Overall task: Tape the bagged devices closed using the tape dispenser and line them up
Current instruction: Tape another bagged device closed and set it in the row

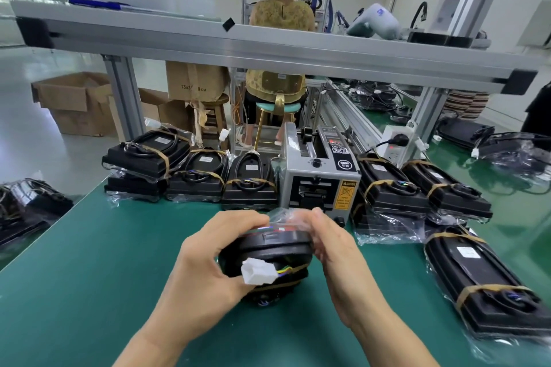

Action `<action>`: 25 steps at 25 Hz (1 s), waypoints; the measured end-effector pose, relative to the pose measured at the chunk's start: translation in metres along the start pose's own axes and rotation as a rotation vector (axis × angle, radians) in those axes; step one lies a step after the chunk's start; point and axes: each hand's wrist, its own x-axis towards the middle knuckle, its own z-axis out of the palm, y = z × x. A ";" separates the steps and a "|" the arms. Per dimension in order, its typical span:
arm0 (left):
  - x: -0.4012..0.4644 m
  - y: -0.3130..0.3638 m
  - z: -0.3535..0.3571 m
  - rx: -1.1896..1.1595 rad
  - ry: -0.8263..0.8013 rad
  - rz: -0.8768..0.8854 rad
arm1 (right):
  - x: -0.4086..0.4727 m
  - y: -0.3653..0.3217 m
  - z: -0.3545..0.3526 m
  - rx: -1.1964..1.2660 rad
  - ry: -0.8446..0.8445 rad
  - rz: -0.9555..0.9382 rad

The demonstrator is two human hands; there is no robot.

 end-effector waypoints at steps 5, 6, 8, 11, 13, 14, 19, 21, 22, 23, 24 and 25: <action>-0.005 0.002 0.004 0.018 0.083 -0.033 | -0.015 -0.002 0.005 -0.087 0.108 -0.314; -0.005 0.003 0.005 0.017 0.088 -0.038 | -0.019 -0.003 0.006 -0.117 0.094 -0.387; -0.006 0.004 0.006 -0.009 0.107 -0.067 | -0.026 -0.006 0.009 -0.183 0.036 -0.439; -0.008 0.006 0.008 -0.046 0.129 -0.088 | -0.029 -0.013 0.016 -0.204 0.015 -0.408; -0.009 0.007 0.011 -0.036 0.127 -0.081 | -0.026 -0.018 0.020 -0.164 0.023 -0.348; -0.009 0.008 0.012 -0.044 0.126 -0.080 | -0.023 -0.019 0.023 -0.153 0.020 -0.303; -0.011 0.010 0.014 -0.050 0.142 -0.078 | -0.018 -0.020 0.027 -0.059 -0.050 -0.132; -0.011 0.011 0.015 -0.065 0.150 -0.087 | -0.019 -0.021 0.023 -0.015 -0.068 -0.121; -0.012 0.011 0.017 -0.074 0.153 -0.091 | -0.020 -0.020 0.021 0.010 -0.079 -0.115; -0.013 0.010 0.018 -0.081 0.153 -0.091 | -0.020 -0.019 0.018 0.031 -0.090 -0.111; -0.014 0.010 0.020 -0.086 0.152 -0.087 | -0.021 -0.018 0.015 0.047 -0.102 -0.109; -0.015 0.008 0.021 -0.091 0.149 -0.083 | -0.022 -0.017 0.013 0.059 -0.113 -0.106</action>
